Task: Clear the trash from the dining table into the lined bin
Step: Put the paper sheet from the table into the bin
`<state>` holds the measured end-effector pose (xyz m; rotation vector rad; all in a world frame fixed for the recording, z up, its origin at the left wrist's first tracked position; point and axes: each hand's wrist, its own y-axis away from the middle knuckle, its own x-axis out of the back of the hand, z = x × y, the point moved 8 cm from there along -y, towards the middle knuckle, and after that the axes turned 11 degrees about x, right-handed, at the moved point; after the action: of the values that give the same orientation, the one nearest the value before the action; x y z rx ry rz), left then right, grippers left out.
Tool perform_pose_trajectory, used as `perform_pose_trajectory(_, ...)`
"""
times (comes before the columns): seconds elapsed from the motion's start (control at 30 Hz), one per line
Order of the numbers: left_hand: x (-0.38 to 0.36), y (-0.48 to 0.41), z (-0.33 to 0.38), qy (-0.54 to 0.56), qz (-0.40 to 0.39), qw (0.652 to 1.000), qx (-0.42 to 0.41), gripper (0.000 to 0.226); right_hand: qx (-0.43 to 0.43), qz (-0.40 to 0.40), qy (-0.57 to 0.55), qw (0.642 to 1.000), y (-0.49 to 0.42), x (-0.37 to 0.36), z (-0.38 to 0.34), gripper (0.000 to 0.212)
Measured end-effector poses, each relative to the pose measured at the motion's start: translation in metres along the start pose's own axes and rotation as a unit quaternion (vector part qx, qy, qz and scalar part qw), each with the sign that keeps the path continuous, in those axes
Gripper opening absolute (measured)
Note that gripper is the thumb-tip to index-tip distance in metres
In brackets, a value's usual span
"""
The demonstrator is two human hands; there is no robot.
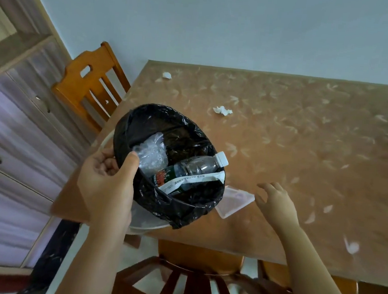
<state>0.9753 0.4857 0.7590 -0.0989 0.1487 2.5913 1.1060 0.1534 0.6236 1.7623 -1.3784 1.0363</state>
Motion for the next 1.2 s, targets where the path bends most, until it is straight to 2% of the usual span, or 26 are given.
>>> perform_pose_trajectory(0.3,-0.016,-0.030,-0.017,-0.027,-0.041,0.998,0.030,0.018,-0.052,-0.034,-0.045,0.997,-0.012,-0.039,0.026,0.024)
perform_pose_trajectory(0.5,-0.015,-0.040,-0.021,-0.020,-0.052,0.998,0.038,0.018,-0.087,0.007,-0.094,0.992,-0.005,-0.046,0.029,0.008)
perform_pose_trajectory(0.7,-0.009,-0.047,-0.020,-0.016,-0.073,0.996,0.045,0.016,-0.099,0.008,-0.104,0.990,0.013,-0.048,0.017,0.007)
perform_pose_trajectory(0.87,-0.007,-0.050,-0.017,-0.020,-0.099,0.994,0.053,0.020,-0.097,0.073,-0.103,0.987,0.031,-0.025,0.004,0.006)
perform_pose_trajectory(0.97,-0.005,-0.050,-0.015,-0.030,-0.102,0.993,0.049,0.030,-0.082,0.133,-0.094,0.983,0.039,0.000,-0.006,0.006)
perform_pose_trajectory(1.2,-0.003,-0.049,-0.010,-0.014,-0.125,0.991,0.042,0.019,-0.104,0.311,-0.112,0.938,0.058,0.064,-0.029,0.008)
